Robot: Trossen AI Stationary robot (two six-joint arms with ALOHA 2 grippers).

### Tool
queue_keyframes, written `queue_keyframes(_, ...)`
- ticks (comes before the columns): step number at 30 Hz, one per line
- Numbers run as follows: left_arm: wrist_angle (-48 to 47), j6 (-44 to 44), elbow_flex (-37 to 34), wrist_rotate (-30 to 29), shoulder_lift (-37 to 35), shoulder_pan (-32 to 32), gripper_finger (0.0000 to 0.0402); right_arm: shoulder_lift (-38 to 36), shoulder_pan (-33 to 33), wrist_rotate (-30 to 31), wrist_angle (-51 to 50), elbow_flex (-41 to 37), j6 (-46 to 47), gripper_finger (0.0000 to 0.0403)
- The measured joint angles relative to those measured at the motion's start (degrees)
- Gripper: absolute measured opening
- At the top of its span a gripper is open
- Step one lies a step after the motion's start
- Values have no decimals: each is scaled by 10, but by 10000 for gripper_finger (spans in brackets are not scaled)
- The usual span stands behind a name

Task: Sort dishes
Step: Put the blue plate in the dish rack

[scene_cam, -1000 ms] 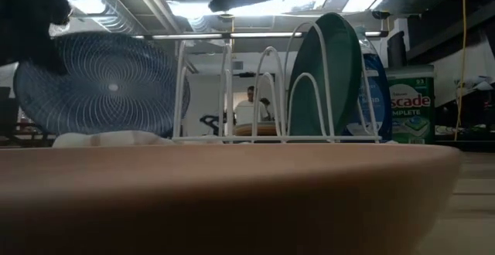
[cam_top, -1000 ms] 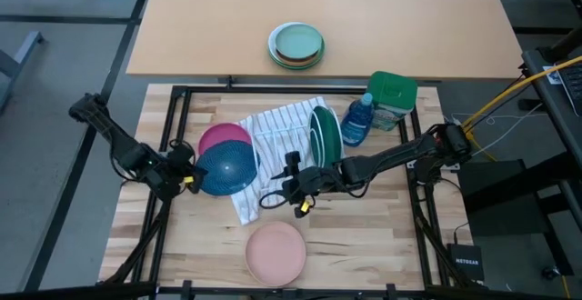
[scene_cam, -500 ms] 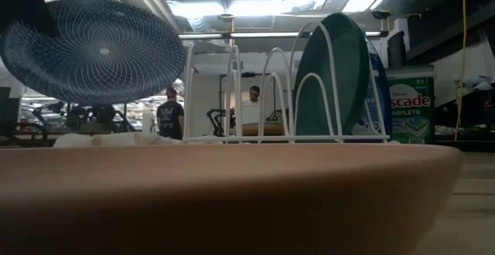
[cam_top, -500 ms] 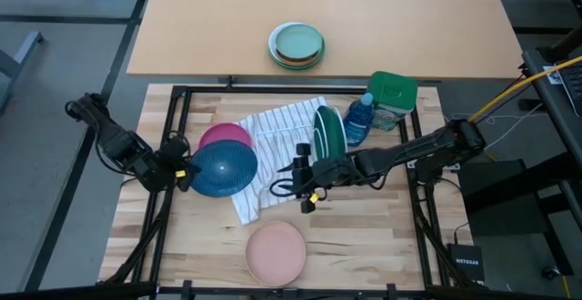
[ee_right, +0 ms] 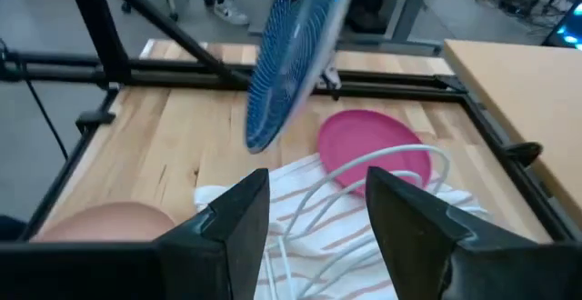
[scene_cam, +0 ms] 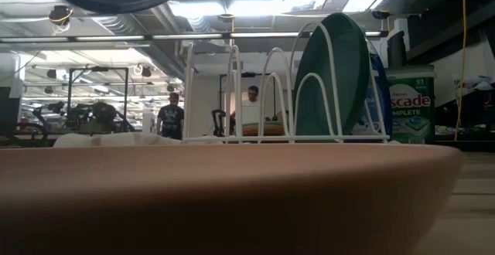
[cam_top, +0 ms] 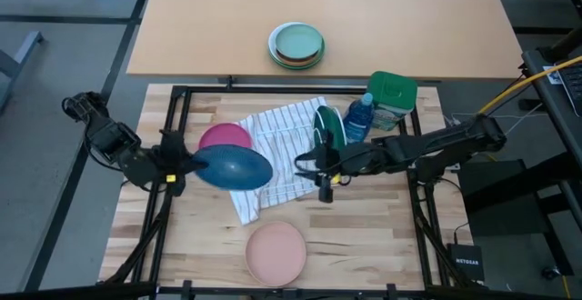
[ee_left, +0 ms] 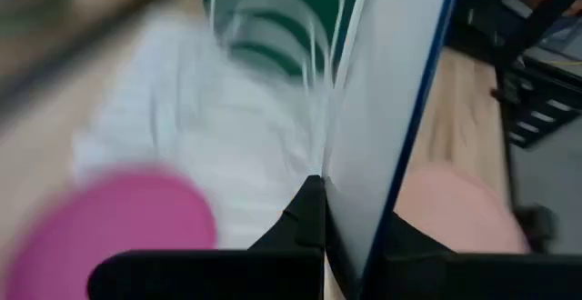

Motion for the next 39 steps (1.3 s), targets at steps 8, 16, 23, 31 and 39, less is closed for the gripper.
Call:
queue_keyframes(8, 238, 450, 1, -95, 35, 54, 0, -58, 0, 47, -3, 0, 3, 186)
queue_keyframes(16, 467, 924, 1, -78, 117, 152, 0, -102, 0, 128, -5, 0, 47, 186)
queue_keyframes(23, 530, 1133, 1, -15, 195, 233, 0, -142, 0, 141, -6, 0, 66, 186)
queue_keyframes(31, 537, 1285, 1, -16, 255, 292, 0, -153, 0, 141, -7, 0, 66, 186)
queue_keyframes(39, 534, 1347, 1, 72, 298, 329, 0, -152, 0, 141, -11, 0, 66, 186)
